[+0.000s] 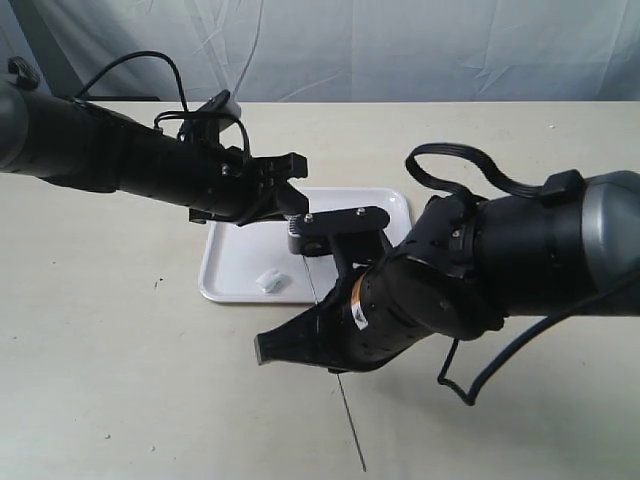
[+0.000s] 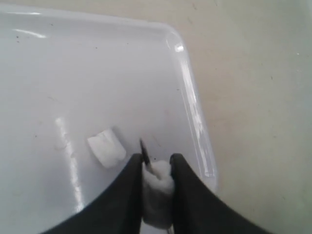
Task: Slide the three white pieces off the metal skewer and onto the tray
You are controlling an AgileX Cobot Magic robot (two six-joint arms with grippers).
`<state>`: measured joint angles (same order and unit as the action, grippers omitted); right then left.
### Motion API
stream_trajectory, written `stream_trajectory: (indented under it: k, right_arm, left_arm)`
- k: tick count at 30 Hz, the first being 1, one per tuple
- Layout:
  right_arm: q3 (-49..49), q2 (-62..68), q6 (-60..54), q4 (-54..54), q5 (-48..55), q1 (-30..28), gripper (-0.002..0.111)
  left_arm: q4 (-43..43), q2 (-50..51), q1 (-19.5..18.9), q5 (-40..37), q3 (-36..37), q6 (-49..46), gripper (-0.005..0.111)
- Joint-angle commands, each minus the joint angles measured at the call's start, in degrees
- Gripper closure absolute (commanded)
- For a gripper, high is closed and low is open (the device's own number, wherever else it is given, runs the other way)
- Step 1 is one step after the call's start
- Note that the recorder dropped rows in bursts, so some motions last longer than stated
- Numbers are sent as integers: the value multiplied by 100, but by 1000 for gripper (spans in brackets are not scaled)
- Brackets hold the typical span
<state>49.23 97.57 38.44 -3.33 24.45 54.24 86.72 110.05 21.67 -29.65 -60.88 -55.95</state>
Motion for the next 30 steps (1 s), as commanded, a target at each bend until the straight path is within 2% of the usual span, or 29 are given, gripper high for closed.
stream_trajectory:
  k: [1,10,14,20,23,25,30]
  right_arm:
    - [-21,-59,-73,86,918,117,109]
    - [-21,-511,-273,50,1876,117,109]
    - [-31,-693,-238,-454,2110,117,109]
    - [-31,-746,137,-1370,2048,106,109]
    - [-31,-679,479,-2113,1876,106,109]
    - [-6,-575,667,-2455,1740,-15,109]
    - [276,-113,599,-2454,1203,-666,109]
  left_arm:
    - [151,-4,-9,573,-12,-53,90]
    - [175,-4,-20,1109,-12,-66,90]
    - [124,-4,-43,837,-12,-58,89]
    - [-77,-4,-43,484,-12,-30,62]
    - [-363,-4,-43,451,-12,206,60]
    - [-718,-4,-43,429,-12,397,66]
    - [-1987,-4,-43,261,-12,1030,100]
